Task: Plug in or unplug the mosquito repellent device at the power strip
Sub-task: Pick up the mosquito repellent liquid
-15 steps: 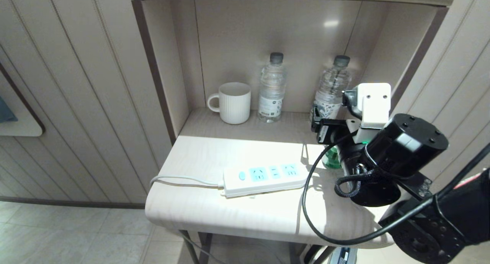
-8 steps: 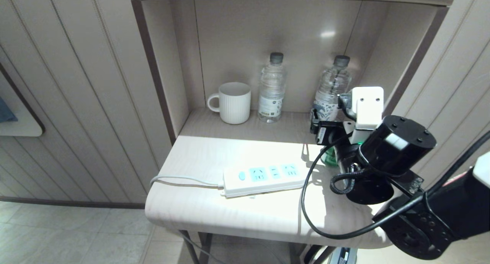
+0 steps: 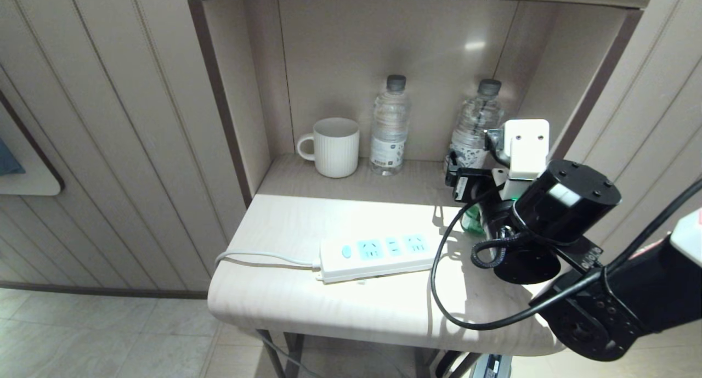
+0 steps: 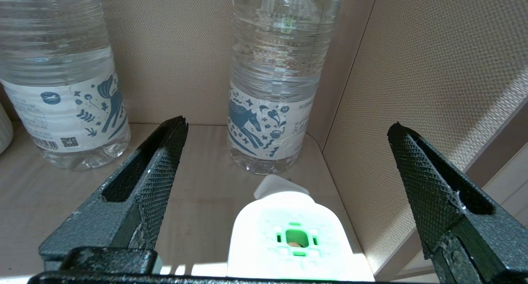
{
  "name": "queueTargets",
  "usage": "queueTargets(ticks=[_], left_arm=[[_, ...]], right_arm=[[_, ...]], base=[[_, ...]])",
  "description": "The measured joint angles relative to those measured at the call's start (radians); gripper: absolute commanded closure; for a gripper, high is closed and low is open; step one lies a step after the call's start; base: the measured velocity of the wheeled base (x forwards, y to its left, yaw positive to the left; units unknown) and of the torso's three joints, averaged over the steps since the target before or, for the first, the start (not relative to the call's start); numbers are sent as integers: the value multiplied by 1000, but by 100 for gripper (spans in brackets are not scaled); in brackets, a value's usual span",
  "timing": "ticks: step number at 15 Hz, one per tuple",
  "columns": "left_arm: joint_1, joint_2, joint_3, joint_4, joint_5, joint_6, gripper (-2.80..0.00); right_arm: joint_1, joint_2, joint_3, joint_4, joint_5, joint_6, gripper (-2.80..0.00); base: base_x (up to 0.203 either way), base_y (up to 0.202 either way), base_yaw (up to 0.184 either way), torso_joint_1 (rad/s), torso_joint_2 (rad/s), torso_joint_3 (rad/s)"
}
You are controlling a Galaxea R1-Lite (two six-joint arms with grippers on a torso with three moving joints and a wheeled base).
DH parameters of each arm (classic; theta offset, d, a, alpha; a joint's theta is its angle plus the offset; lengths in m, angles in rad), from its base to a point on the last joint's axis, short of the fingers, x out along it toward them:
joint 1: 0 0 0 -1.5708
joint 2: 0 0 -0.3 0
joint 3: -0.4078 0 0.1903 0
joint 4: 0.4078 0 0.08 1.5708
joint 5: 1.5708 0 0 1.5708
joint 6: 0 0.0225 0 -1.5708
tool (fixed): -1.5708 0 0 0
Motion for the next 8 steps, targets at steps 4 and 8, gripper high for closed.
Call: queueTargets(ticks=[4,8], left_arm=[[0,0,0,0,0,-1,0],[0,0,0,0,0,0,0]], right_arm=[[0,0,3,0,0,0,-280],[0,-1,12,-2,0,1,0]], base=[[0,0,0,0,0,0],[0,0,0,0,0,0]])
